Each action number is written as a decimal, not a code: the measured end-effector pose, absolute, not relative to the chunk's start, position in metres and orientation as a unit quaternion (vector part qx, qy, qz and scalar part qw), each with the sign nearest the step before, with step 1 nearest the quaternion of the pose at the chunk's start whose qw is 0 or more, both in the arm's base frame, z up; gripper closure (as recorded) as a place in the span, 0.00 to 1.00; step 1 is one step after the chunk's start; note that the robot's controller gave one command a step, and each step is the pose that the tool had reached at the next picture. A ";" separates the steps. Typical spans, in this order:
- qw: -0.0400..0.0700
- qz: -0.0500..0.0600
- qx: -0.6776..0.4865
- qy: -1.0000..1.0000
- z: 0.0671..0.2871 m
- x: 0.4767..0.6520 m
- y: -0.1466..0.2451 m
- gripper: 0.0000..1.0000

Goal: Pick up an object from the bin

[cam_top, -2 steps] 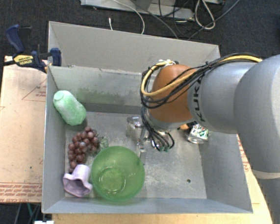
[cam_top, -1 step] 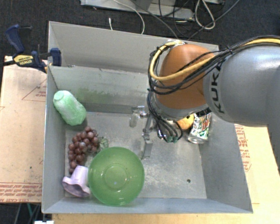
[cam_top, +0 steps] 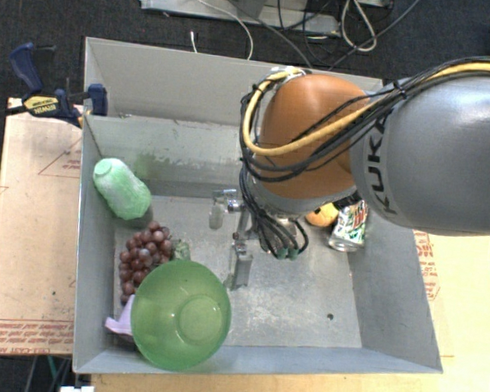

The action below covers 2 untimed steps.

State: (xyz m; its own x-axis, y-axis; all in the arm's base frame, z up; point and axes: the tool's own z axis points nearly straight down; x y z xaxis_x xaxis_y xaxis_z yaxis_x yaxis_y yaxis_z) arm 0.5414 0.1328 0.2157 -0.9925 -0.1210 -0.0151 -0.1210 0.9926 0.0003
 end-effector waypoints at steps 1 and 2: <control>0.009 -0.001 -0.138 0.990 0.137 0.581 0.191 0.00; 0.003 -0.002 -0.156 0.988 0.167 0.546 0.212 0.00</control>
Offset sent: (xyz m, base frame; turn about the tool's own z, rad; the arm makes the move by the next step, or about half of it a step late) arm -0.0107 0.0935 -0.0291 -0.2057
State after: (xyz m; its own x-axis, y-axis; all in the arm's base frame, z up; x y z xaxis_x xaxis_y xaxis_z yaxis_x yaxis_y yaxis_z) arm 0.5456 0.2124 0.1671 -0.9516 -0.3074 -0.0050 -0.3074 0.9516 -0.0044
